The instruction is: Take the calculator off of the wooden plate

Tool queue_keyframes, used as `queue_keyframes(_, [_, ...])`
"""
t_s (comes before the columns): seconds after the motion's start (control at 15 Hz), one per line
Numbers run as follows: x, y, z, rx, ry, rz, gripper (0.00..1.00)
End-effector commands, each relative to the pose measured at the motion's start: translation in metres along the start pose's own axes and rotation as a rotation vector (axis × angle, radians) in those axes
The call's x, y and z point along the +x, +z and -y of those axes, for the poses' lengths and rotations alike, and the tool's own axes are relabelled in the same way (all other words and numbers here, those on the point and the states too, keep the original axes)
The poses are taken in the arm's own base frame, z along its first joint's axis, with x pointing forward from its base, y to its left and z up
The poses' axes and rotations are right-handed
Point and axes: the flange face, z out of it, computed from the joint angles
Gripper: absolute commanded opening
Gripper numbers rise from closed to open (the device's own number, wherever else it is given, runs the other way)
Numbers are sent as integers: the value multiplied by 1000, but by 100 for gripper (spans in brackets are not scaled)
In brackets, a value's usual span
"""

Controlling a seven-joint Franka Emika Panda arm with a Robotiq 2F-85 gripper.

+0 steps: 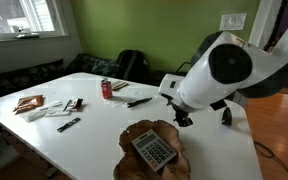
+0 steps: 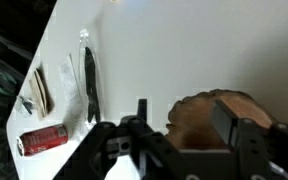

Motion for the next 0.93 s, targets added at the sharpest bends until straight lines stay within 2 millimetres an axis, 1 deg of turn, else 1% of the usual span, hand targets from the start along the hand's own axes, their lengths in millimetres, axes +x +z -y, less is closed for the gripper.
queue_keyframes(0.0, [-4, -4, -3, -4, 25, 4, 75])
queue_keyframes(0.07, [-6, -7, -5, -9, 40, 4, 84])
queue_keyframes(0.13, [-8, -10, -7, -14, 47, 3, 100])
queue_keyframes(0.2, [1, -11, -7, 6, 61, -22, 99])
queue_keyframes(0.27, [5, -7, -14, 24, 152, 25, 100])
queue_keyframes(0.33, [1, 0, -29, 53, 216, 29, 100])
queue_keyframes(0.47, [-16, 15, -49, 105, 300, 54, 100])
queue_keyframes(0.67, [-34, 32, -66, 171, 449, 104, 100])
queue_keyframes(0.73, [-36, 36, -70, 200, 499, 110, 100])
queue_keyframes(0.87, [-32, 36, -75, 269, 592, 97, 100])
